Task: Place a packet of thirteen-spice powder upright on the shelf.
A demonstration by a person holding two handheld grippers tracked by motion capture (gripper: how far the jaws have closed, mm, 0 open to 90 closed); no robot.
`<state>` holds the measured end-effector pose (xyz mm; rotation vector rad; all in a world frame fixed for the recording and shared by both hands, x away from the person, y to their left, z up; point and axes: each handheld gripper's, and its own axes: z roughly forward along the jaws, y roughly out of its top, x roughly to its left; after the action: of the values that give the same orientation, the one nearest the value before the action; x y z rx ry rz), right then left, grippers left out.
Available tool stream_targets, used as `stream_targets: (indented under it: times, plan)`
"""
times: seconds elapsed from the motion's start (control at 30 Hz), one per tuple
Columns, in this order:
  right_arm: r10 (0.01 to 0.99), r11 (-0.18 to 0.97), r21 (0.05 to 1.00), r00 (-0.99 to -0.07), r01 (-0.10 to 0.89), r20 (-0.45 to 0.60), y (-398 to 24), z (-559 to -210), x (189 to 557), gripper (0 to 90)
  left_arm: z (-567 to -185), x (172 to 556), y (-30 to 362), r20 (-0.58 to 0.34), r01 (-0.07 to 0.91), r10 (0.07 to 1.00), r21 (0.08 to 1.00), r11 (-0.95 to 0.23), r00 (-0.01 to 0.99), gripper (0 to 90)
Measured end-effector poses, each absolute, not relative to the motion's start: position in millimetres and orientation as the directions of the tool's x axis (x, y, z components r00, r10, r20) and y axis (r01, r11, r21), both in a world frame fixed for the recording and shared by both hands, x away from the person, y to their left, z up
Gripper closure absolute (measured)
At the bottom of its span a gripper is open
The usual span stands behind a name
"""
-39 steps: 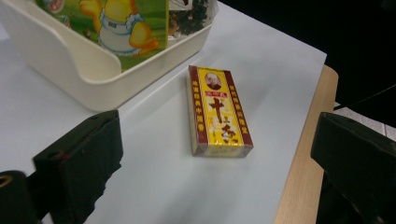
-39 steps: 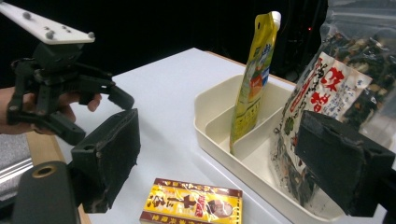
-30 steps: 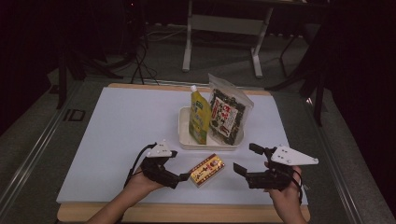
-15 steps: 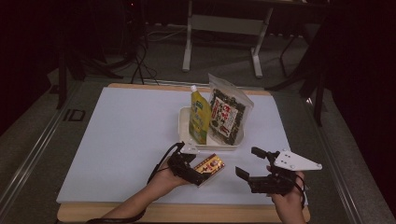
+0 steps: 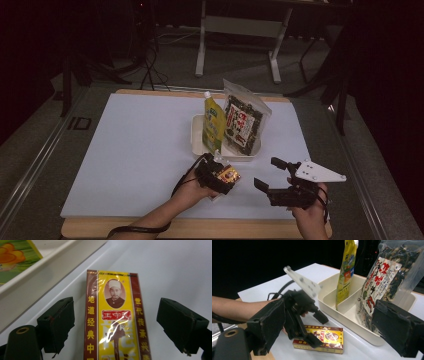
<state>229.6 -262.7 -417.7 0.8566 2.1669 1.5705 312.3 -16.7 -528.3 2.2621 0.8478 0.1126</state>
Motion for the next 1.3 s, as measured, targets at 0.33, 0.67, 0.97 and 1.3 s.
stream_targets:
  times: [0.33, 0.67, 0.97, 1.3]
  plan:
    - [0.646, 0.212, 0.936, -0.759, 0.282, 0.082, -264, -419, 230, 11.3, -531, 312, -33, -0.112, 0.547, 0.613, 0.594, -0.590, 0.782, 19.9]
    - [0.643, 0.212, 0.935, -0.761, 0.286, 0.086, -263, -419, 231, 11.3, -534, 309, -38, -0.024, 0.519, 0.611, 0.553, -0.651, 0.791, 25.7]
    - [0.645, 0.213, 0.932, -0.758, 0.293, 0.091, -263, -419, 232, 11.4, -534, 309, -37, -0.012, 0.500, 0.591, 0.547, -0.672, 0.807, 30.8]
    - [0.645, 0.213, 0.932, -0.759, 0.294, 0.092, -261, -419, 232, 11.4, -527, 297, -8, -0.102, 0.492, 0.586, 0.669, -0.558, 0.804, 31.4]
